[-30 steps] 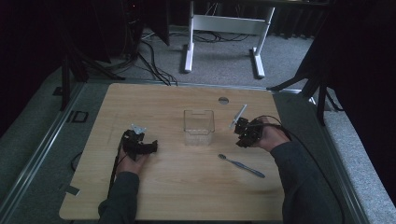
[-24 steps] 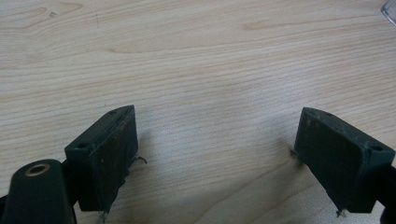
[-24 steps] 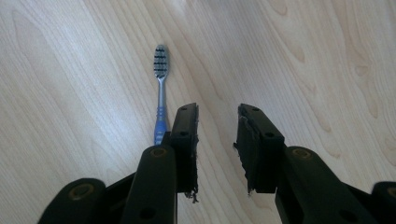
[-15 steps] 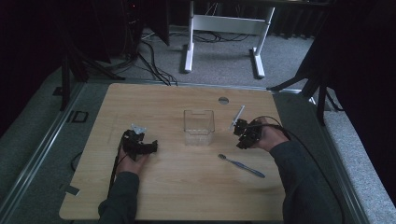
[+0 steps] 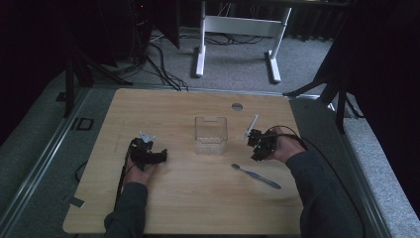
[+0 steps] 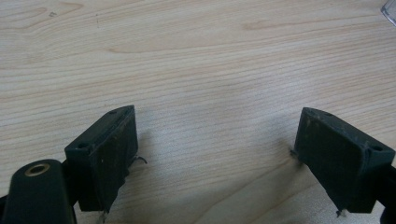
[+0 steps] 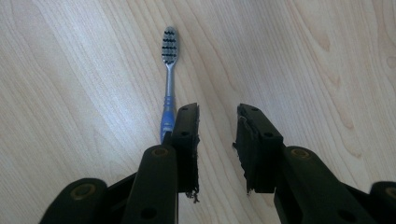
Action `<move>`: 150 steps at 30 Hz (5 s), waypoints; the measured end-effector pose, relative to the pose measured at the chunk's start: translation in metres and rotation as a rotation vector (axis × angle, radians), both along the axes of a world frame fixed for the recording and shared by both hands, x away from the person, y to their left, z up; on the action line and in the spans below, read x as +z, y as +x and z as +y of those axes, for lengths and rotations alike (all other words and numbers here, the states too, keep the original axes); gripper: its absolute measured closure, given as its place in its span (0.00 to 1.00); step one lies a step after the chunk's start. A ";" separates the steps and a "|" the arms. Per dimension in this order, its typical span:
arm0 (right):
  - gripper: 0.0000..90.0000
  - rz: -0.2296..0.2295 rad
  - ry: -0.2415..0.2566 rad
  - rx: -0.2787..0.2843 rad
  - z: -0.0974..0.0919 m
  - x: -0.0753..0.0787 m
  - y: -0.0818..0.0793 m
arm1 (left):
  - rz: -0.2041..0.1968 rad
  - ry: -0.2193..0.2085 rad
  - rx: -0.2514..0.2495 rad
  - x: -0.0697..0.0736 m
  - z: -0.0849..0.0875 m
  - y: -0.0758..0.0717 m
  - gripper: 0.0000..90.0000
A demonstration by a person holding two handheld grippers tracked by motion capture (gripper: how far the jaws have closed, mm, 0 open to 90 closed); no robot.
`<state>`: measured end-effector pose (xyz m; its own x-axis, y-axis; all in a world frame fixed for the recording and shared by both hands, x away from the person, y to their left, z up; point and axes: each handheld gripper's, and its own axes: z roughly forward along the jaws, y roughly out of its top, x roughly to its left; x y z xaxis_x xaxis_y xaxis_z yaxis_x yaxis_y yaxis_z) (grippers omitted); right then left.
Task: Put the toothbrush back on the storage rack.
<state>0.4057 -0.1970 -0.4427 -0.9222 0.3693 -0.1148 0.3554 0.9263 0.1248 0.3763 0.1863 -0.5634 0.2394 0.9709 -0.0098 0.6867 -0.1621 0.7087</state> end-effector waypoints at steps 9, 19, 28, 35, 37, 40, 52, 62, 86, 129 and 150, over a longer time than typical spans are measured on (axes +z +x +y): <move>0.77 0.014 -0.020 0.012 0.001 -0.005 -0.001 | -0.001 -0.001 0.001 0.000 0.000 0.000 0.15; 0.77 0.029 -0.037 0.011 0.001 -0.012 -0.002 | 0.000 0.000 0.001 0.000 0.000 0.000 0.15; 0.77 0.068 -0.055 0.007 0.000 -0.021 -0.004 | 0.001 0.001 0.000 0.000 0.000 0.000 0.15; 0.75 0.093 -0.060 0.002 0.000 -0.024 -0.005 | 0.001 0.000 0.000 0.000 0.000 0.000 0.15; 0.75 0.098 -0.063 0.002 0.001 -0.025 -0.005 | 0.001 0.001 -0.001 0.000 0.000 0.000 0.15; 0.75 0.104 -0.069 0.002 0.001 -0.028 -0.006 | 0.001 0.001 -0.001 0.000 0.000 0.000 0.15; 0.75 0.126 -0.090 0.000 0.003 -0.040 -0.013 | 0.001 0.002 -0.001 0.000 0.000 0.000 0.15; 0.77 0.130 -0.103 0.007 0.007 -0.047 -0.016 | 0.001 0.001 -0.001 0.000 0.000 0.000 0.15; 0.78 0.150 -0.102 -0.017 0.004 -0.063 -0.013 | 0.001 0.000 0.000 0.000 0.000 0.000 0.15; 0.87 0.141 -0.105 -0.018 0.002 -0.070 -0.011 | 0.001 0.002 -0.001 0.000 0.000 0.000 0.15; 0.87 0.111 0.013 -0.060 -0.009 -0.048 -0.010 | 0.001 0.002 -0.001 0.000 0.000 0.000 0.15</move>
